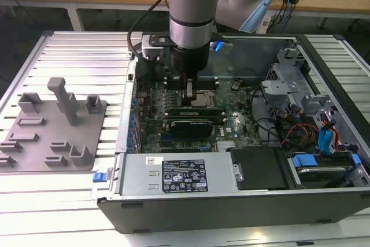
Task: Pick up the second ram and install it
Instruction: 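Press down the second ram until it locks into place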
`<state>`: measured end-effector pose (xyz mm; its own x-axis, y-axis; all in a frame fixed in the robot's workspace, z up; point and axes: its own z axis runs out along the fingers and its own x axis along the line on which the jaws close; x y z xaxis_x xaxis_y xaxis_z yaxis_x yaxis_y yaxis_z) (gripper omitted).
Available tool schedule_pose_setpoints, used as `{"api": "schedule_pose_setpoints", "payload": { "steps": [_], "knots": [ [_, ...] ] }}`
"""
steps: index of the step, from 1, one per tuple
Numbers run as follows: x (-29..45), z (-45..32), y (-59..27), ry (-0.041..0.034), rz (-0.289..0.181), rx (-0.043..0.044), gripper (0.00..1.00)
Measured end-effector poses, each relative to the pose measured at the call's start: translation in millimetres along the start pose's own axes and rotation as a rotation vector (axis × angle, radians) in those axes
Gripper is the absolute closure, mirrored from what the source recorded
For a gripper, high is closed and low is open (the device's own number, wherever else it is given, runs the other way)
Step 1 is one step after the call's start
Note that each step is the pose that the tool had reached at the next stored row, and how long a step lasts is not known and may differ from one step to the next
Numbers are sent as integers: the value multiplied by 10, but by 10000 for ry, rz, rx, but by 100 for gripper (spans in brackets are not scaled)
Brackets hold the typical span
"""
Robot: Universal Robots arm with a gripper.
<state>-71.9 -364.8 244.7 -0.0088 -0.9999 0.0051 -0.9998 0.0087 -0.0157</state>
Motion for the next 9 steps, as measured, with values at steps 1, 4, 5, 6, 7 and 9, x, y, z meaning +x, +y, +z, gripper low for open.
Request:
{"api": "schedule_pose_setpoints", "payload": {
  "steps": [1,4,5,6,7,9],
  "knots": [
    [0,5,14,1,1,-1,92],
    [-1,9,20,-1,0,0,92],
    [-1,11,9,-3,1,-4,92],
    [-1,12,-19,-1,0,-20,92],
    [-1,26,-21,-1,0,-22,92],
    [-1,64,-20,-2,1,-21,92]
  ]
}}
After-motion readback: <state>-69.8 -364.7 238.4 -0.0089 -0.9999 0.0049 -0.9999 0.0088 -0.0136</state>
